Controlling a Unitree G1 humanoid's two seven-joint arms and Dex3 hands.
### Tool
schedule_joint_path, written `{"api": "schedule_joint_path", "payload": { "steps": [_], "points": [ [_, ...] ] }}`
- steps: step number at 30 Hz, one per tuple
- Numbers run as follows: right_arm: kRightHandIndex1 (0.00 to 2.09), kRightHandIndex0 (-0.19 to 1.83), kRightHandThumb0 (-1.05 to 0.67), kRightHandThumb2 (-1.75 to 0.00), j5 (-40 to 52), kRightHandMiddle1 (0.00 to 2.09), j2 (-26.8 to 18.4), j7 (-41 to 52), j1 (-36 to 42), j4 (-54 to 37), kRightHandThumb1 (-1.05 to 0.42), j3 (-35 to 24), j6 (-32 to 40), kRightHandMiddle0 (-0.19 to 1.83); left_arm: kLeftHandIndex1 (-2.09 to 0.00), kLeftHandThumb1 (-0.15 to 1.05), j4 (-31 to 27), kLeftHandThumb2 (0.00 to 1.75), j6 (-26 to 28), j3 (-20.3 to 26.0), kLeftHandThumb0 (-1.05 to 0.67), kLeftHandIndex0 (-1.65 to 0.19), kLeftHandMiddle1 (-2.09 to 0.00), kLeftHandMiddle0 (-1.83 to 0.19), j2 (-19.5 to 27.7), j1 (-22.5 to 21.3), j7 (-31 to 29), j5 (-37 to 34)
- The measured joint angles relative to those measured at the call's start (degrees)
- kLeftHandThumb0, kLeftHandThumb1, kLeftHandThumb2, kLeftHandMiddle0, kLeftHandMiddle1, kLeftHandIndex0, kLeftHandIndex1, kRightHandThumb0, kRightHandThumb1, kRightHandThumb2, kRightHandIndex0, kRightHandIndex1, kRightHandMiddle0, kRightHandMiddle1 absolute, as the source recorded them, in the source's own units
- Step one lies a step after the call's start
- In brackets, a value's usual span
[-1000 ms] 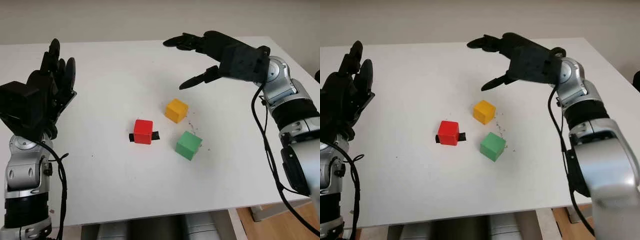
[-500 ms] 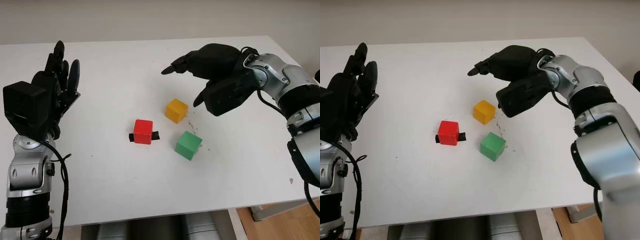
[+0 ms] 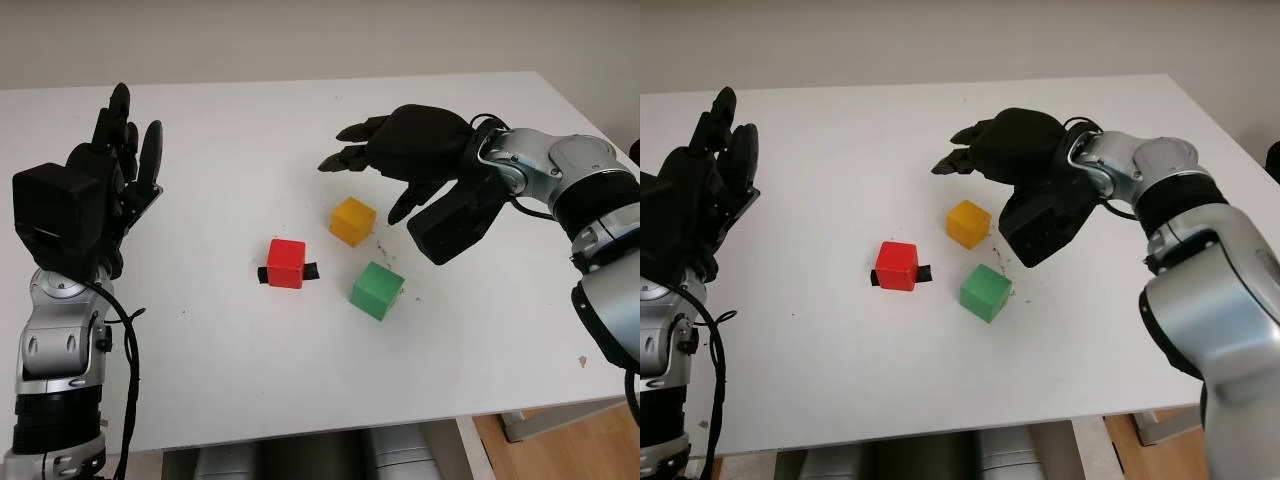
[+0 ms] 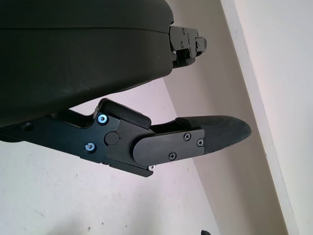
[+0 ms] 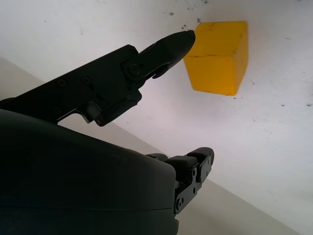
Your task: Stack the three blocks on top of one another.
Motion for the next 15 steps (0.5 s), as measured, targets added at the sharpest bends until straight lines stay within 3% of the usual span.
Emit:
{"api": "schedule_joint_path", "payload": {
  "steps": [15],
  "points": [
    [0.07, 0.31, -0.52, -0.06, 1.0, 0.14, 2.3, -0.4, 2.5, 1.9, -0.8, 0.9, 3.3, 0.42, -0.08, 1.05, -0.1, 0.58, -0.9, -0.3, -0.74, 0.02, -0.06, -0.01, 0.4, 0.6, 0.2, 1.5]
  ]
}}
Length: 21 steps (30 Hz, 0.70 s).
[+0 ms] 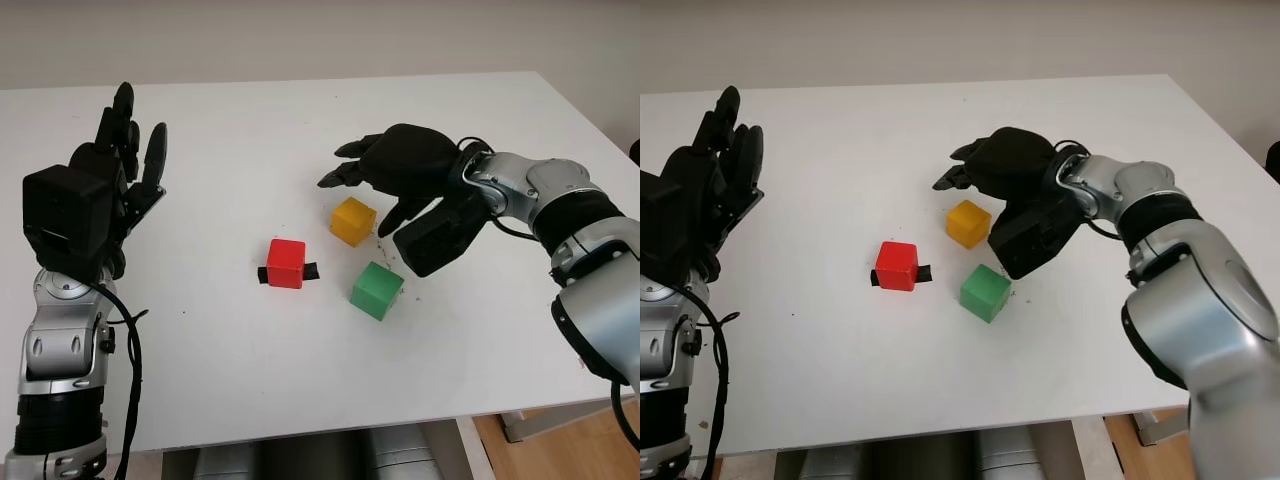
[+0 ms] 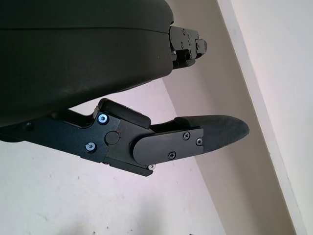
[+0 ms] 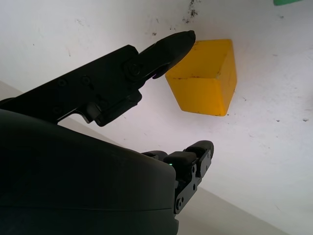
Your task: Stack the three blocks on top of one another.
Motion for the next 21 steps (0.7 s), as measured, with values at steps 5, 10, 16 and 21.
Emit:
{"api": "schedule_joint_path", "payload": {
  "steps": [5, 10, 16, 21],
  "points": [
    [0.07, 0.33, -0.53, -0.05, 0.0, 0.13, 0.6, -0.2, 0.4, 0.2, -0.79, 0.0, 0.7, 0.45, -0.07, 1.05, 0.0, 0.54, -0.2, 0.0, -0.74, 0.02, -0.05, 0.0, 0.0, 0.1, -0.4, -0.2],
    [0.08, 0.36, -0.54, -0.05, 0.0, 0.13, 1.1, -0.7, 0.8, 0.5, -0.79, 0.4, 1.3, 0.49, -0.07, 1.05, 0.0, 0.54, -0.2, 0.0, -0.73, 0.01, -0.06, -0.01, 0.0, 0.1, -0.4, -0.2],
    [0.08, 0.38, -0.55, -0.05, -1.3, 0.13, 1.3, -3.1, 1.1, 0.6, -0.79, 2.2, 1.6, 0.53, -0.07, 1.05, -0.7, 0.54, -0.1, 0.0, -0.73, 0.03, -0.05, 0.01, 0.0, 0.4, -0.6, -0.2],
    [0.08, 0.4, -0.54, -0.06, -1.6, 0.14, 1.4, -4.6, 1.1, 0.7, -0.8, 3.0, 1.8, 0.57, -0.06, 1.05, -0.9, 0.54, 0.4, 0.0, -0.73, 0.03, -0.05, 0.01, 0.0, 0.4, -0.7, -0.2]
  ]
}}
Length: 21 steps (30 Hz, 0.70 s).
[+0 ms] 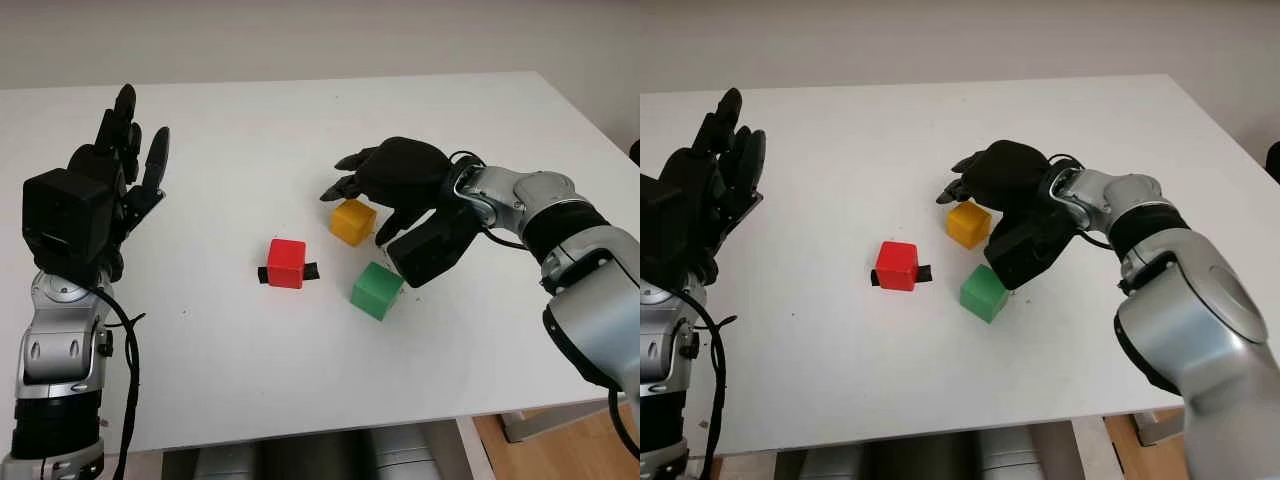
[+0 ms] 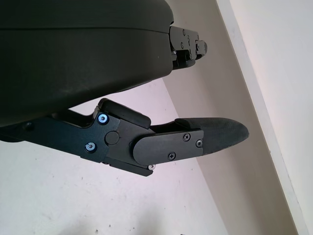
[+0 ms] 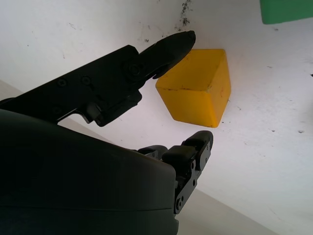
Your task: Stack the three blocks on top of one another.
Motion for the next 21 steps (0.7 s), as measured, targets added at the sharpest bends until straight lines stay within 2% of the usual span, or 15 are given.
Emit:
{"api": "schedule_joint_path", "payload": {
  "steps": [21],
  "points": [
    [0.11, 0.57, -0.43, -0.06, -1.6, 0.21, 0.3, -4.9, 0.3, 0.6, -0.82, 2.4, 2.0, 0.81, -0.05, 1.05, -0.7, 0.54, 1.4, -0.2, -0.73, 0.06, -0.05, 0.04, 0.5, 0.2, -1.1, -0.2]
  ]
}}
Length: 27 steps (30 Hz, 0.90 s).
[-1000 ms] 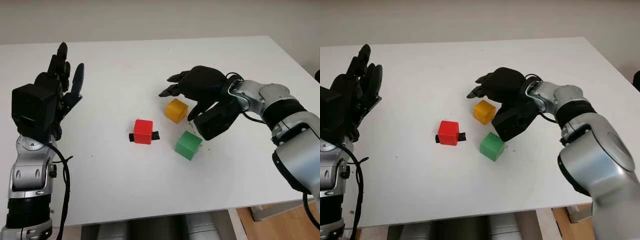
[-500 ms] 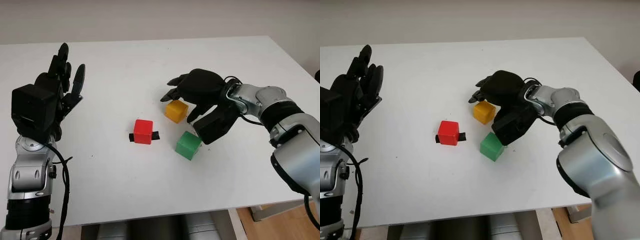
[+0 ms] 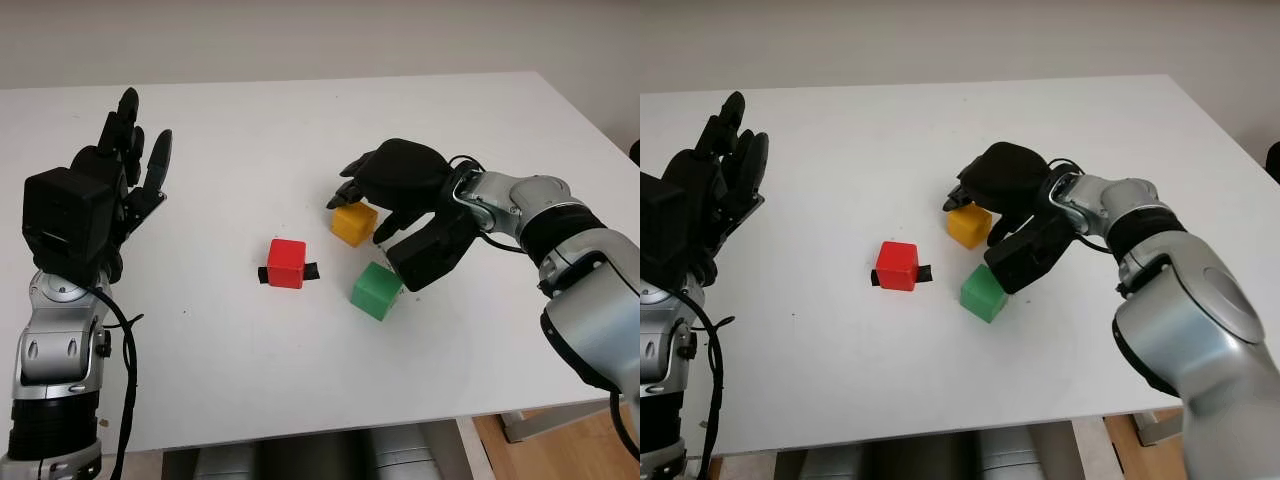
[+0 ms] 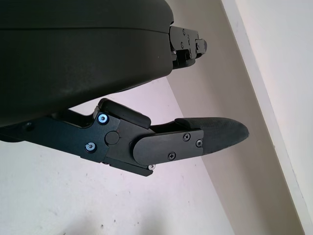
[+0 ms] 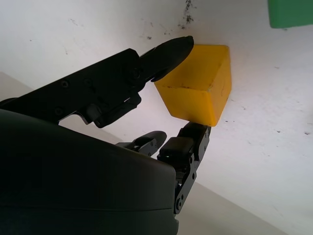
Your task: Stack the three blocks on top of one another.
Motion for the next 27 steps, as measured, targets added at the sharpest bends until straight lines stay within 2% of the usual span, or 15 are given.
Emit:
{"api": "schedule_joint_path", "payload": {
  "steps": [10, 11, 12, 13, 15, 27],
  "points": [
    [0.13, 0.65, -0.37, -0.06, -0.7, 0.3, 0.0, -2.6, 0.0, 0.6, -0.86, 1.0, 0.6, 0.97, -0.05, 1.05, -0.2, 0.54, 0.3, 0.0, -0.75, 0.07, -0.05, 0.04, 0.0, 0.4, -0.2, 0.1],
    [0.12, 0.66, -0.36, -0.06, -0.7, 0.38, 0.0, -2.8, 0.0, 0.6, -0.87, 1.0, 0.6, 0.95, -0.04, 1.05, -0.2, 0.54, 0.4, 0.0, -0.75, 0.07, -0.05, 0.04, 0.0, 0.4, -0.3, 0.1],
    [0.1, 0.67, -0.36, -0.06, -0.6, 0.58, 0.0, -2.8, 0.0, 0.7, -0.88, 1.0, 0.6, 0.86, -0.05, 1.05, -0.2, 0.53, 0.5, 0.0, -0.75, 0.07, -0.05, 0.04, 0.0, 0.4, -0.3, 0.1],
    [0.09, 0.67, -0.36, -0.06, -0.4, 0.69, 0.0, -2.8, 0.0, 0.7, -0.88, 0.9, 0.6, 0.81, -0.05, 1.05, -0.2, 0.53, 0.6, 0.0, -0.75, 0.07, -0.05, 0.04, 0.0, 0.4, -0.3, 0.2],
    [0.07, 0.65, -0.36, -0.06, 0.0, 0.78, 0.0, -2.2, 0.0, 0.8, -0.89, 0.6, 0.6, 0.74, -0.05, 1.05, -0.3, 0.53, 0.9, 0.0, -0.75, 0.07, -0.06, 0.03, 0.0, 0.4, -0.3, 0.2],
    [0.02, 0.55, -0.31, -0.06, 9.3, 0.84, 0.7, 12.6, 0.8, 1.3, -0.9, -6.5, 2.2, 0.63, -0.06, 1.05, -0.3, 0.54, 0.6, -0.9, -0.72, 0.05, -0.06, 0.02, 0.5, 0.4, -0.3, 0.9]
  ]
}}
